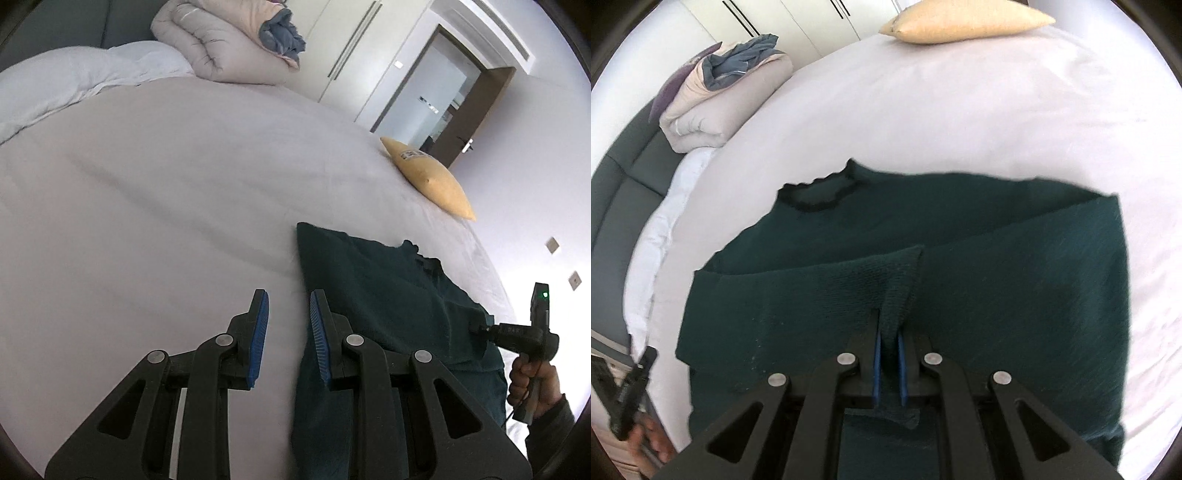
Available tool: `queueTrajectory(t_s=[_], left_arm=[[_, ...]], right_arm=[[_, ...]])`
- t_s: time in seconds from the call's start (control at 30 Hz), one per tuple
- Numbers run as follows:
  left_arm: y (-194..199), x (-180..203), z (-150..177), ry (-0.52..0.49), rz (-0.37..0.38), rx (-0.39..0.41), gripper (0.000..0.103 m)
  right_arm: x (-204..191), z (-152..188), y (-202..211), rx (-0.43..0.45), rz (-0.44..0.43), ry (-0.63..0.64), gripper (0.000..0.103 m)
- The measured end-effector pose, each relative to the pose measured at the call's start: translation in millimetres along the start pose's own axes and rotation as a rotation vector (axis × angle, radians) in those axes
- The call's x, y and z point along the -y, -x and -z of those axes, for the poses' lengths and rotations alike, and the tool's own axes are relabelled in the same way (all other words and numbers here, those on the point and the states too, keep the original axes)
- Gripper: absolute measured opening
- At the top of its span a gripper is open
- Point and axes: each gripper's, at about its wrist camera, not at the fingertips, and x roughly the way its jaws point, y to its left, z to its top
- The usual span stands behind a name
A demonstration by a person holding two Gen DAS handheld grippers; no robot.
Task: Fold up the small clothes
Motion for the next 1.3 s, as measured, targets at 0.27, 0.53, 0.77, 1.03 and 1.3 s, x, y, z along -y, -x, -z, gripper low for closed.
queueTrajectory(t_s=[0.27, 0.53, 0.77, 1.03, 1.3], left_arm=[[-23, 39, -9, -0.11, 0.01, -0.045, 0.023], [-93, 87, -18, -0.251, -0.016, -0.139, 0.022], [-137, 92, 7, -0.313, -0.089, -0.228, 0.022], [-135, 92, 20, -0.376, -0.099, -0.219, 0.022], [-130, 95, 30, -0.413, -0.143, -0.202, 0.022]], right_arm=[[3, -7, 2, 0.014, 0.103, 0.071, 0.008], [9, -4, -7, 0.0, 0.101, 0.049, 0.009], [14, -6, -11, 0.005, 0.092, 0.031, 0.009], [26, 2, -4, 0.04, 0.062, -0.004, 0.01], [35, 7, 43, 0.215, 0.215, -0.149, 0.03]])
